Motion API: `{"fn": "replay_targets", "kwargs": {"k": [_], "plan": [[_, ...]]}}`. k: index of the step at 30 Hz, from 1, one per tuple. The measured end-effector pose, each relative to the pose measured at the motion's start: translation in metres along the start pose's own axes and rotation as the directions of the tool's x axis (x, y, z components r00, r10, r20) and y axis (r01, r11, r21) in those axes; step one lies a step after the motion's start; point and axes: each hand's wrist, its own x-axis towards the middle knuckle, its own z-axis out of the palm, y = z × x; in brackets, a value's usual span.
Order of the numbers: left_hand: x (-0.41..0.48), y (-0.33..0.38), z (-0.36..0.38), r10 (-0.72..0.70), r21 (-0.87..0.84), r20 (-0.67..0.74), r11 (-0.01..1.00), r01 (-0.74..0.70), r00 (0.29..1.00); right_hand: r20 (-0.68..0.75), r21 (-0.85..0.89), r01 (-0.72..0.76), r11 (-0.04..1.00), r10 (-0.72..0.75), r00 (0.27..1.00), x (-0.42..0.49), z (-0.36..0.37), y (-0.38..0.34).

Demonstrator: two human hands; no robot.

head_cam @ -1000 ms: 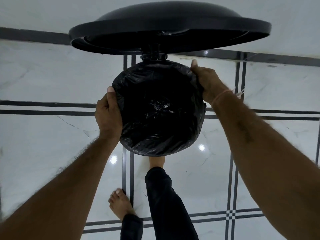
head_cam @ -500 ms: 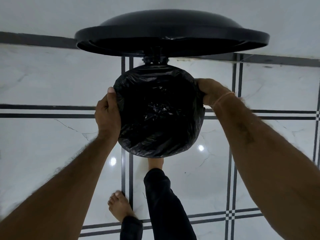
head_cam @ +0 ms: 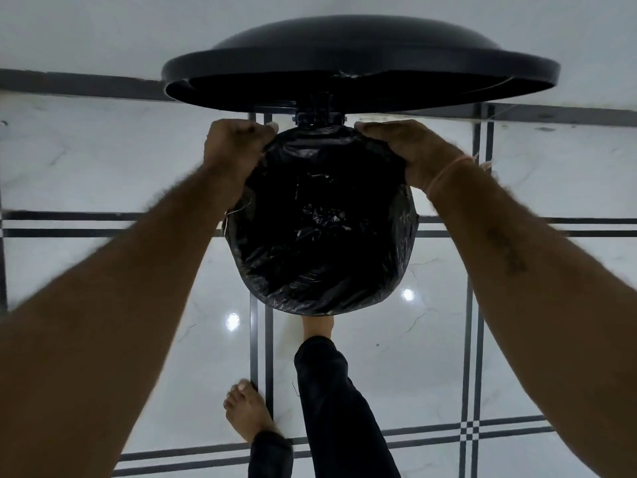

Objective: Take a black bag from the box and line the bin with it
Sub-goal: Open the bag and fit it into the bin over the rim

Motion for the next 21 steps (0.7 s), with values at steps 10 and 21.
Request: {"fn": "replay_targets", "kwargs": {"k": [10, 21], "plan": [[-0.018, -0.028, -0.021, -0.287, -0.335, 0.167, 0.883, 0.329, 0.943, -0.167, 0.064, 0.011, 0.998, -0.001, 0.986, -0.028, -0.03, 0.033], [-0.031, -0.055, -0.027, -0.368, -0.458, 0.339, 0.74, 0.493, 0.866, -0.144, 0.34, -0.219, 0.914, 0.281, 0.949, -0.031, -0.04, 0.081]]}}
